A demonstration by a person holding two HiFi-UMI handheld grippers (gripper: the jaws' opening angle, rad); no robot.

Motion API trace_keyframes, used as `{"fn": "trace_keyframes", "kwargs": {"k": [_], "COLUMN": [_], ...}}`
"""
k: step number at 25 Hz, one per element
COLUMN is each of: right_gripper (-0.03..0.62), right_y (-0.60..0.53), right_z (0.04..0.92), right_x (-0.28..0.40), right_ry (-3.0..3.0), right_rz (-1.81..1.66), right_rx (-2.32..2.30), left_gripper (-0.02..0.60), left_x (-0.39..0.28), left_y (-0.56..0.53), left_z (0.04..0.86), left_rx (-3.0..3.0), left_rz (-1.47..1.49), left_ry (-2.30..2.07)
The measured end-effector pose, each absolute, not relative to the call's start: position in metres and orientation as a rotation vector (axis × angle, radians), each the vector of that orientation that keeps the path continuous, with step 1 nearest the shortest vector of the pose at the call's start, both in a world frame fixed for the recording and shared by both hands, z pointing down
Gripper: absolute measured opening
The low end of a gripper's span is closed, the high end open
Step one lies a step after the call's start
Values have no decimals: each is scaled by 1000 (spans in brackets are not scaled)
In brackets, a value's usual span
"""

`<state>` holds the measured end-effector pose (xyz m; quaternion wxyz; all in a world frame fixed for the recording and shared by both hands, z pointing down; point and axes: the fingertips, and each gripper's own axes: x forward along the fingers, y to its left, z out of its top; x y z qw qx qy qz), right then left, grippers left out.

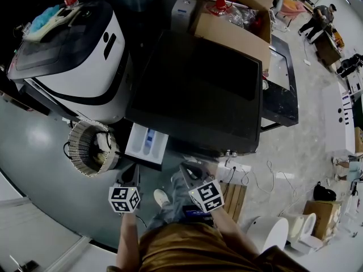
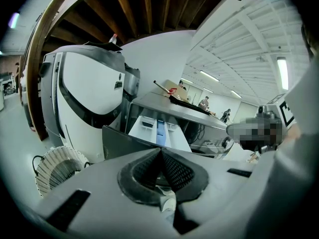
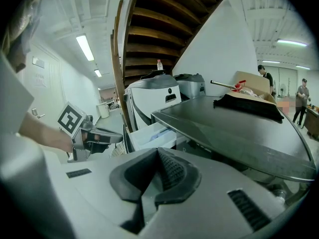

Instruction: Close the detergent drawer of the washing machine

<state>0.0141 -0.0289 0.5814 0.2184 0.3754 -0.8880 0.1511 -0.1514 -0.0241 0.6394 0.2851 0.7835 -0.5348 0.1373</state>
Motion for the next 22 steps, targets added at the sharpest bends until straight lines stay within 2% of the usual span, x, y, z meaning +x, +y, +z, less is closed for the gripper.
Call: {"fn": "trace_keyframes", "kwargs": {"k": [22], "right_gripper": [12], "right_y": [-33], "right_z": [582], "right_x": [21], "right_ry": [-2446], "right_rz": [465], "right_rx": [1051], "left_gripper": [25], "left_x": [-147], "left_y": [-38], "left_z": [637], "left_rx": [2103], "left_rz": [359], "left_ry": [-1430]}}
